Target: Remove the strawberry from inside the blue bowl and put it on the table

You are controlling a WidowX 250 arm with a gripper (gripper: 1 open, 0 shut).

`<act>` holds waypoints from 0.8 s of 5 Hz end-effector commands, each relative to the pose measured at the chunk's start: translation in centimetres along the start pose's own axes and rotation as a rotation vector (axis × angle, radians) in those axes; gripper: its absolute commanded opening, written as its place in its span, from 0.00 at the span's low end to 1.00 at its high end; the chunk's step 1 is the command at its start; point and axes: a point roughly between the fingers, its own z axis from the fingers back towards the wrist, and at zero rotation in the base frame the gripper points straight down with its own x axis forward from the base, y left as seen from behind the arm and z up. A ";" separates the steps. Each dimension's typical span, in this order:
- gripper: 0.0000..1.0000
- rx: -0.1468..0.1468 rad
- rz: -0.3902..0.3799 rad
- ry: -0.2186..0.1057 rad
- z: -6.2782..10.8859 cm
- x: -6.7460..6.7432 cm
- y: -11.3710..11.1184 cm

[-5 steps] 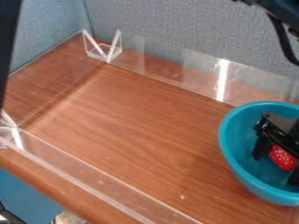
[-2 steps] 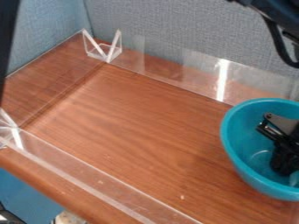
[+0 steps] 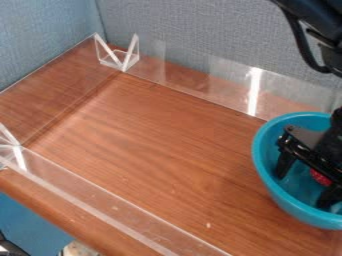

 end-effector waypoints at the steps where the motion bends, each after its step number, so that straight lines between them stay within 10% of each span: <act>1: 1.00 -0.024 0.017 -0.068 3.0 0.5 0.0; 4: 1.00 -0.026 -0.030 -0.089 4.0 2.0 1.0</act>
